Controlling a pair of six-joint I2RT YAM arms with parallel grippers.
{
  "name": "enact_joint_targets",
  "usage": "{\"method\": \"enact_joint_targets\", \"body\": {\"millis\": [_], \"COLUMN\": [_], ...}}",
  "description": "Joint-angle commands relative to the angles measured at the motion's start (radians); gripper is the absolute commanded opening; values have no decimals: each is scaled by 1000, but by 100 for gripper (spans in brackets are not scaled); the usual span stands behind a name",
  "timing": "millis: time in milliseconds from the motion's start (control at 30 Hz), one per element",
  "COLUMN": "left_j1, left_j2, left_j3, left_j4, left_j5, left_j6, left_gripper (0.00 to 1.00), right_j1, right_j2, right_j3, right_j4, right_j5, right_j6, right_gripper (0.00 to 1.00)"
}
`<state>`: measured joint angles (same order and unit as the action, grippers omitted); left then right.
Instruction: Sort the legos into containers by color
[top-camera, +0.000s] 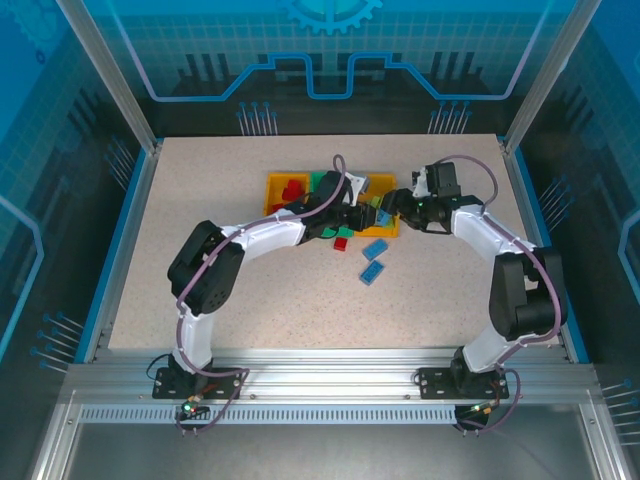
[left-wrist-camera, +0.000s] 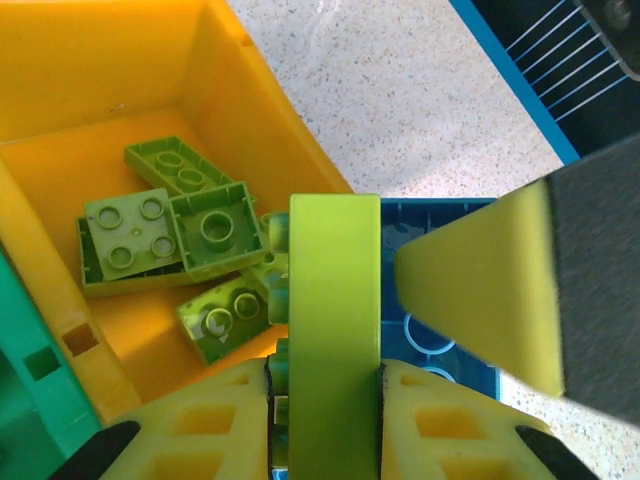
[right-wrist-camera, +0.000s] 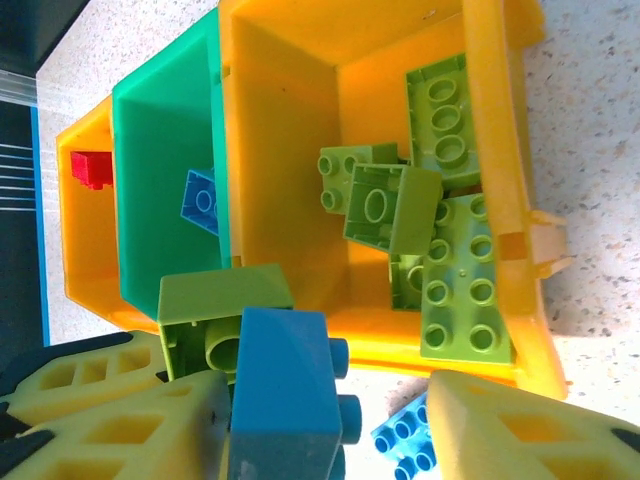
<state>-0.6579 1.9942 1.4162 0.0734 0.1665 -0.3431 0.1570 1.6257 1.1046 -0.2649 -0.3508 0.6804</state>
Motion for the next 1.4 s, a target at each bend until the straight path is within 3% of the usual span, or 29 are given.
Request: {"method": "enact_joint_targets", "body": {"millis": [0, 100, 200, 400, 600, 767, 933, 1033, 1067, 1167, 1367], "left_j1": [-14, -19, -18, -11, 3, 15, 26, 32, 31, 31, 34], "left_j2": [-40, -40, -40, -27, 24, 121, 207, 216, 211, 175, -40], "left_j3": [-9, -17, -26, -4, 88, 239, 348, 361, 359, 338, 170], "left_j4": [45, 56, 56, 21, -31, -148, -239, -255, -255, -242, -173], "left_j5": [19, 30, 21, -10, -42, -62, -84, -99, -104, -114, -184], "left_j6": [-22, -24, -30, -33, -34, -36, -44, -62, -64, -82, -144], "left_gripper": [19, 19, 19, 19, 21, 25, 37, 53, 60, 96, 99], "right_j1": [22, 23, 26, 11, -14, -13, 31, 39, 43, 64, 138], "right_j2": [16, 24, 25, -20, -77, -110, -119, -133, -138, -147, -104], "right_j3": [5, 8, 8, -6, -37, -75, -85, -103, -105, -96, -9], "right_j4": [26, 35, 33, -38, -107, -115, -149, -145, -145, -151, -165], "right_j5": [-18, -16, -9, 44, 100, 78, 104, 107, 106, 107, 122], "right_j6": [14, 13, 13, -26, -58, -73, -100, -101, -101, -113, -127], "right_gripper": [50, 46, 30, 11, 9, 9, 10, 10, 10, 10, 10]}}
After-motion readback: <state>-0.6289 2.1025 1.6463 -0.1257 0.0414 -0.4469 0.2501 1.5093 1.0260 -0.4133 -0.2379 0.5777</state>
